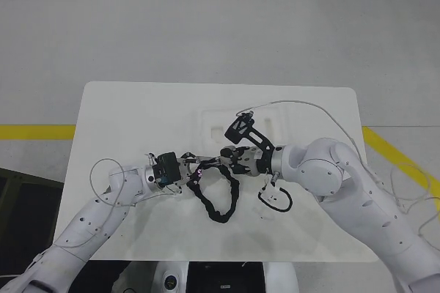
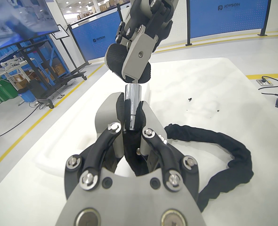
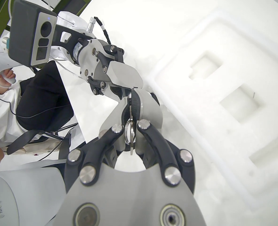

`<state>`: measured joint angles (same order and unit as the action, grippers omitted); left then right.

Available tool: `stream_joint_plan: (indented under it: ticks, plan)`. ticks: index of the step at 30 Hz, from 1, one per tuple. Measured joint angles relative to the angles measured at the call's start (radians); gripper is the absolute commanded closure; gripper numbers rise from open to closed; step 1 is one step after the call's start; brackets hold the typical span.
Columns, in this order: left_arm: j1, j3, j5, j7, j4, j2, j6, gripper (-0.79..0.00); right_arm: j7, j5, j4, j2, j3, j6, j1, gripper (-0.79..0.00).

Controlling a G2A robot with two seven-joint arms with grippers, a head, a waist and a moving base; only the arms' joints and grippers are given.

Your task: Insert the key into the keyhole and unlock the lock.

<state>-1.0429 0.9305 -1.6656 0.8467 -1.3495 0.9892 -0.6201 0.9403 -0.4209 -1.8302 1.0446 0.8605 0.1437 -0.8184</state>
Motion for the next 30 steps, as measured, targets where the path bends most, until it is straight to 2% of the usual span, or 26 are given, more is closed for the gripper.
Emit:
stream_joint_plan:
  ticks: [6, 7, 9, 14, 19, 22, 28, 30]
  plan:
    - [-0.005, 0.004, 0.005, 0.016, 0.005, 0.002, 0.002, 0.0, -0.018, 0.022, 0.021, 0.004, 0.007, 0.019, -0.007, 0.0]
    - [-0.005, 0.004, 0.005, 0.017, 0.005, 0.002, 0.002, 0.0, -0.02, 0.023, 0.023, 0.004, 0.008, 0.022, -0.008, -0.058]
    - [-0.006, 0.005, 0.006, 0.02, 0.006, 0.003, 0.001, 0.0, -0.025, 0.028, 0.024, 0.006, 0.01, 0.028, -0.011, -0.336]
    - [-0.008, 0.008, 0.011, 0.026, 0.012, 0.005, -0.002, 0.0, -0.043, 0.036, 0.025, 0.009, 0.017, 0.044, -0.017, -0.443]
    - [-0.01, 0.011, 0.01, 0.024, 0.016, 0.006, -0.003, 0.0, -0.047, 0.043, 0.021, 0.009, 0.029, 0.052, -0.023, -0.483]
    - [-0.012, 0.014, 0.014, 0.024, 0.021, 0.007, -0.003, 0.0, -0.043, 0.049, 0.011, 0.008, 0.042, 0.057, -0.026, -0.536]
    - [-0.017, 0.03, 0.027, 0.022, 0.038, 0.006, -0.001, 0.0, 0.011, 0.056, -0.034, -0.005, 0.097, 0.063, -0.041, -0.508]
    - [-0.02, 0.035, 0.028, 0.021, 0.038, 0.006, -0.002, 0.0, 0.033, 0.056, -0.05, -0.011, 0.124, 0.065, -0.052, -0.459]
